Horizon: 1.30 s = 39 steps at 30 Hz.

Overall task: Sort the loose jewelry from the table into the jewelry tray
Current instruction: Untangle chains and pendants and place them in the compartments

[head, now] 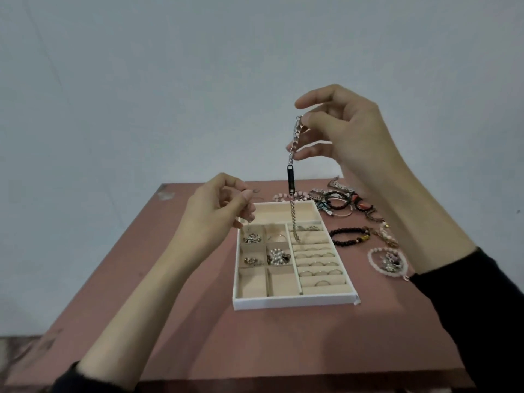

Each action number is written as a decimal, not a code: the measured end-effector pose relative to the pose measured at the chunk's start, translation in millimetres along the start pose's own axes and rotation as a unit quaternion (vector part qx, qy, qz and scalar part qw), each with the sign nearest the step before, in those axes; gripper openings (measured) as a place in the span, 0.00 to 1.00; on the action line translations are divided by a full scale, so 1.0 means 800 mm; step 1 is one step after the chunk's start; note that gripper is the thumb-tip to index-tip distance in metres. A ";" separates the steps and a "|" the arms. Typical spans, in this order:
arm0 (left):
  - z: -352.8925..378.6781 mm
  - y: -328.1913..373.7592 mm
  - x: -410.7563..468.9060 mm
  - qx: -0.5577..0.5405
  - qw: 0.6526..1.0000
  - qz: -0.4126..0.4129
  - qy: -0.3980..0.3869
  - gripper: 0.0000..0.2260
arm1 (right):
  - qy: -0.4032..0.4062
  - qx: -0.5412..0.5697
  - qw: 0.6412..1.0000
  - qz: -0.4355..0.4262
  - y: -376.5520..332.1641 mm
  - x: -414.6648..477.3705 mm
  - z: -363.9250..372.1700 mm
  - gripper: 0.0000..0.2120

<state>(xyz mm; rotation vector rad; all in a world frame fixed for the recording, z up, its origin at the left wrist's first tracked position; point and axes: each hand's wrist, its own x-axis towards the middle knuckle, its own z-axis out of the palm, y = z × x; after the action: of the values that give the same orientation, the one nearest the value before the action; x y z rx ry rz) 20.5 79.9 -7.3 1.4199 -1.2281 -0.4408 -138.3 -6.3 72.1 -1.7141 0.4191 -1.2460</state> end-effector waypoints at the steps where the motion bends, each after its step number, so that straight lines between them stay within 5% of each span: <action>1: -0.003 -0.004 -0.002 0.001 1.000 -0.003 0.002 0.02 | -0.005 0.013 1.000 0.004 0.000 -0.002 0.005 0.09; 14: -0.015 -0.040 -0.018 0.000 0.999 -0.036 0.021 0.04 | -0.084 0.074 0.991 0.076 0.027 -0.034 0.049 0.09; 29: -0.014 -0.037 -0.009 -0.004 1.000 -0.029 0.009 0.03 | -0.227 -0.104 0.952 0.176 0.086 -0.089 0.058 0.10; 39: -0.009 -0.032 -0.008 -0.006 0.999 -0.035 0.006 0.02 | -0.323 -0.322 0.888 0.056 0.099 -0.101 0.056 0.09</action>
<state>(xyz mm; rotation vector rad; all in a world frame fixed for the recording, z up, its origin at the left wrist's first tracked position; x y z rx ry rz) 34.5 84.0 -30.4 1.4575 -1.1672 -0.4868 -114.8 34.1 -40.0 -2.4920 0.5439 -0.3877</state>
